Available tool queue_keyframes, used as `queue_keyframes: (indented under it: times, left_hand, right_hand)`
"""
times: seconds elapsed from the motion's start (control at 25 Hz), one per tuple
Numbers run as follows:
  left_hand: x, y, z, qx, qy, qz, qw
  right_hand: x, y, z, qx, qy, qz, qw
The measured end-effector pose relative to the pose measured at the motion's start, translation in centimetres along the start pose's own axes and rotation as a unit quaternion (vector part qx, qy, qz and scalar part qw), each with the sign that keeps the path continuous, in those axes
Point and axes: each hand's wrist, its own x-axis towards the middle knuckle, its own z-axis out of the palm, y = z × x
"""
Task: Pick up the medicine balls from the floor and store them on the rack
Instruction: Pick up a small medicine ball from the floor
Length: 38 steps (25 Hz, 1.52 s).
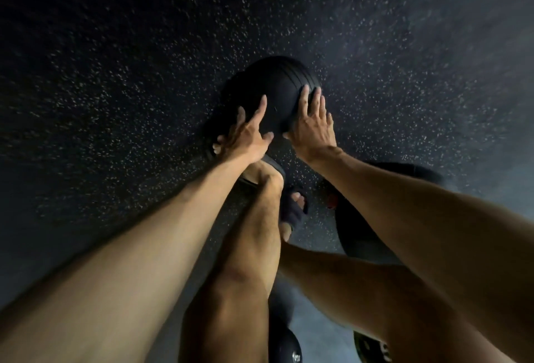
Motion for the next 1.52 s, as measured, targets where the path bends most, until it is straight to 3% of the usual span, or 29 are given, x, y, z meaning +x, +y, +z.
queue_keyframes:
  times: [0.16,0.48,0.68,0.88,1.04,1.12,1.2,1.36,1.52]
  left_hand:
    - [2.1,-0.8,-3.2,-0.055,0.037,0.015,0.998]
    - [2.8,1.2,-5.1,-0.138,0.103,-0.05,0.984]
    - [8.5,1.1,-9.7,-0.187,0.141,-0.096,0.967]
    - [12.0,-0.5,-15.0,-0.344,0.184,-0.089,0.916]
    - [14.6,-0.1,-19.9,-0.381,0.241,-0.166,0.877]
    - [15.8,-0.3,-21.4,-0.372,0.286,-0.203,0.859]
    - [15.2,0.0,-20.7,-0.37,0.325,-0.179,0.852]
    - [11.9,2.1,-17.8,-0.328,0.313,-0.098,0.886]
    - [13.4,1.2,-20.4,-0.306,0.312,-0.115,0.892]
  right_hand:
    - [3.9,-3.5,-3.9,-0.039,-0.003,0.007,0.999]
    - [12.9,-12.3,-9.4,-0.103,-0.013,-0.009,0.995]
    - [19.6,-15.6,-12.7,-0.062,-0.025,-0.012,0.998]
    - [17.9,-9.5,-14.1,-0.043,0.003,-0.229,0.972]
    - [17.7,-8.2,-14.8,-0.095,-0.008,-0.299,0.95]
    - [19.9,-11.0,-15.9,-0.085,-0.022,-0.295,0.951]
    - [21.7,-13.5,-17.1,-0.073,-0.032,-0.265,0.961]
    - [25.0,-19.6,-19.6,-0.083,-0.054,-0.202,0.974]
    - [26.9,-24.3,-20.8,-0.016,-0.04,-0.147,0.988]
